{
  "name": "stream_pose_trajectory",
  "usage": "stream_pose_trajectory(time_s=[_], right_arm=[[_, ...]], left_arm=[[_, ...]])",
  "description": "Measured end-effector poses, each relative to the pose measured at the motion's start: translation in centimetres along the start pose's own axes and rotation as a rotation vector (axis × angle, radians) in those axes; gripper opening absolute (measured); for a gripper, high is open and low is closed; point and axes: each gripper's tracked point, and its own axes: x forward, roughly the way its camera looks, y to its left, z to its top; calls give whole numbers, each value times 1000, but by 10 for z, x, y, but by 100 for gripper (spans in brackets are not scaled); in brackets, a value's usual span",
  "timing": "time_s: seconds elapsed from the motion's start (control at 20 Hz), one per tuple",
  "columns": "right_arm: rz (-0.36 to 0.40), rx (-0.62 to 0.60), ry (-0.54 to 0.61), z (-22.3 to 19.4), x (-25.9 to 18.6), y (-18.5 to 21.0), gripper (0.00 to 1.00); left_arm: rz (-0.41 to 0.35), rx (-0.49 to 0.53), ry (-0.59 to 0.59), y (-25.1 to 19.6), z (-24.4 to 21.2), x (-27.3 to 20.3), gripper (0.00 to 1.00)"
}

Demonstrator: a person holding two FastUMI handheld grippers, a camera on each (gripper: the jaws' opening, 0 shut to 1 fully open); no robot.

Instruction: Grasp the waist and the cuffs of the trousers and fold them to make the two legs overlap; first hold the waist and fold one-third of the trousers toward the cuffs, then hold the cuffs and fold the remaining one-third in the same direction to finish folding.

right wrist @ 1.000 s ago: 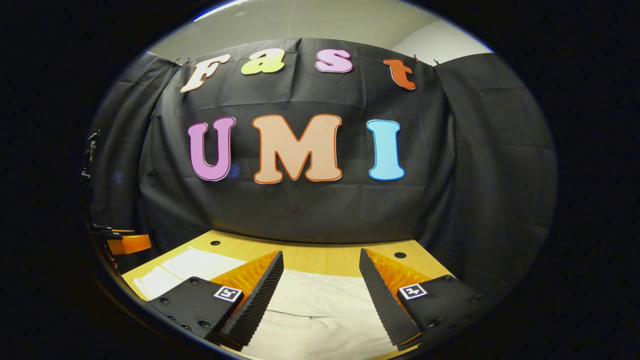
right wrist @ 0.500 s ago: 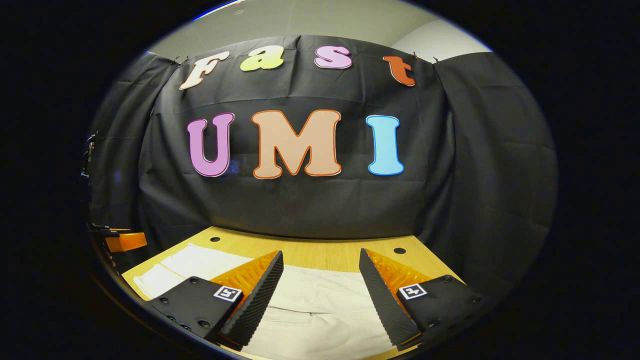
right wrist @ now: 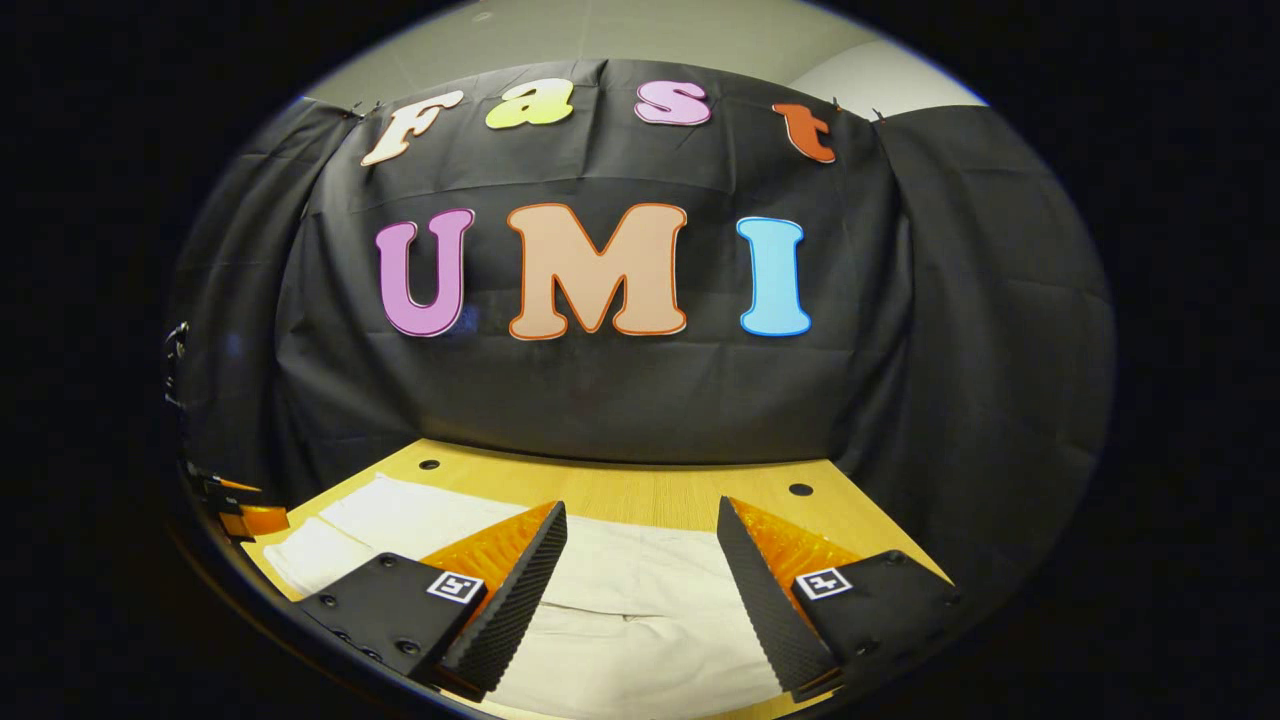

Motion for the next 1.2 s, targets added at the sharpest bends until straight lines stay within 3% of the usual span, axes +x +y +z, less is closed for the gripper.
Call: stream_pose_trajectory(time_s=[0.25,0.75,0.95,1.2], right_arm=[[-41,-3,19,-9,-3,-9,97],[-158,78,119,-48,-20,-29,97],[-210,73,144,-58,-32,-39,97],[-268,61,169,-62,-42,-55,97]], left_arm=[[-117,243,213,42,-53,-14,95],[-478,708,631,80,-144,-50,94],[-549,840,733,91,-158,-62,89],[-609,945,813,100,-171,-63,93]])
